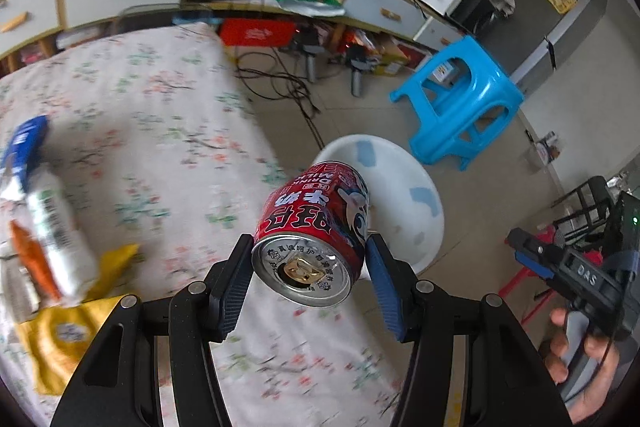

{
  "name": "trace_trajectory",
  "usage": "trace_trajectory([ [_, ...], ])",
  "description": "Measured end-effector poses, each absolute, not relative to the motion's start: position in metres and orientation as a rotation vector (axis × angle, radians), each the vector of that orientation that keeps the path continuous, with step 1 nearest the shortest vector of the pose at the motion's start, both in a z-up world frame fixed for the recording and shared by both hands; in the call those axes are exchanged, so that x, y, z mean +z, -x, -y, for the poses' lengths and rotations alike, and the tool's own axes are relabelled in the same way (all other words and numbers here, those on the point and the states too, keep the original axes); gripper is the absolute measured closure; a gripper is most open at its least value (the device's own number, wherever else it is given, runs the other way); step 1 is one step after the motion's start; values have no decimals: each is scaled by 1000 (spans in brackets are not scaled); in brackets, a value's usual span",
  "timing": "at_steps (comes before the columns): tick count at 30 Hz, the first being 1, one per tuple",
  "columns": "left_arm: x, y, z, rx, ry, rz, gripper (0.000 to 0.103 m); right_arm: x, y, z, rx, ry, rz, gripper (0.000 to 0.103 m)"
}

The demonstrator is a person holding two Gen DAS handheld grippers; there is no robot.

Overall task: Collect trash
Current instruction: 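Carry the red can and white bottle to the white wastebasket and release both, then grasp the torn blue biscuit box with the left tool while the right tool grasps another white bottle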

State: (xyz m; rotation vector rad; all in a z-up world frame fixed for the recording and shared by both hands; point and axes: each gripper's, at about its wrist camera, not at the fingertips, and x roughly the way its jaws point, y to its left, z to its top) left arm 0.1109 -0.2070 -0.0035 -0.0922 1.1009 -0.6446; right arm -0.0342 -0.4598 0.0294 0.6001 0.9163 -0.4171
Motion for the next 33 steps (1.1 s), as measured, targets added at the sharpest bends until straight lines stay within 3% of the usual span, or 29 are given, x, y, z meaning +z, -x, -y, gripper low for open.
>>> trace_trajectory([
  [12, -26, -117, 263, -731, 96, -1117, 43, 27, 53, 482, -451, -628, -924, 29],
  [17, -17, -117, 263, -659, 57, -1088, 19, 28, 54, 482, -452, -630, -919, 28],
  [33, 19, -87, 189, -556, -129, -993, 13, 39, 42, 451, -409, -551, -920, 23],
])
